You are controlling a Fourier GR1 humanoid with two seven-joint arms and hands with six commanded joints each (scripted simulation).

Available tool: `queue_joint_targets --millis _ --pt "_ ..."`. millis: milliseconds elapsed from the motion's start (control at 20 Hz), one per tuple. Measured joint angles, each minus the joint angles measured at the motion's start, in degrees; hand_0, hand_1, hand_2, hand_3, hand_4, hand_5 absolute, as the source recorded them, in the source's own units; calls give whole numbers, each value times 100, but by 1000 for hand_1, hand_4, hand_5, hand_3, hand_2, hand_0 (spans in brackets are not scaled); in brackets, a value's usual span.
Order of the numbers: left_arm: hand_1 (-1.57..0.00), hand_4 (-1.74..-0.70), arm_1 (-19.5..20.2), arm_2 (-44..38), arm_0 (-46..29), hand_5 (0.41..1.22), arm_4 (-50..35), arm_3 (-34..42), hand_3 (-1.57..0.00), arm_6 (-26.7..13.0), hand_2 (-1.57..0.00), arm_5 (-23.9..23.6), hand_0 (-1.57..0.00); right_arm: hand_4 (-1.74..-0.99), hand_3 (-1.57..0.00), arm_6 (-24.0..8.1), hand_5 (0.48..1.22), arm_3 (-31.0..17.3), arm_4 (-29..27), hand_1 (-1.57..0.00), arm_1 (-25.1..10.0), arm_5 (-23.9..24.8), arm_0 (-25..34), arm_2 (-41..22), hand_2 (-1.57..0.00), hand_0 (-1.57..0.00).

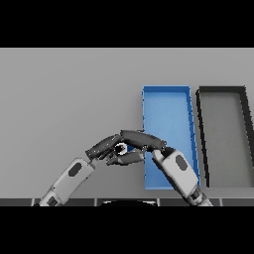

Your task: Pick up the blue pipe and place it into the blue bin.

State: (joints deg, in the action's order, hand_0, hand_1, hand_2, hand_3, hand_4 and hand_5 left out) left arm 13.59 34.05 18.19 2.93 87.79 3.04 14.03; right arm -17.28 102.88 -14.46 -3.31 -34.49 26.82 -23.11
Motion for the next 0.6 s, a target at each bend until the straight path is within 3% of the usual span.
queue_joint_targets --millis 350,450,600 --pt "-15 -896 -67 -149 43 562 -284 26 -14 -365 -13 7 -16 -1489 -1570 -82 1220 -91 -131 -1571 133 -83 4 237 -1571 -1571" --pt "-9 -901 -24 -88 -80 548 -232 19 -9 -428 -8 21 -10 -1491 -1571 -444 1221 -43 -403 -1571 174 33 93 313 -1571 -1571" --pt "-4 -914 -45 -71 -124 524 -272 48 -4 -582 -4 31 -4 -1613 -1571 -1123 1221 119 -1386 -1571 144 328 407 559 -1571 -1571"
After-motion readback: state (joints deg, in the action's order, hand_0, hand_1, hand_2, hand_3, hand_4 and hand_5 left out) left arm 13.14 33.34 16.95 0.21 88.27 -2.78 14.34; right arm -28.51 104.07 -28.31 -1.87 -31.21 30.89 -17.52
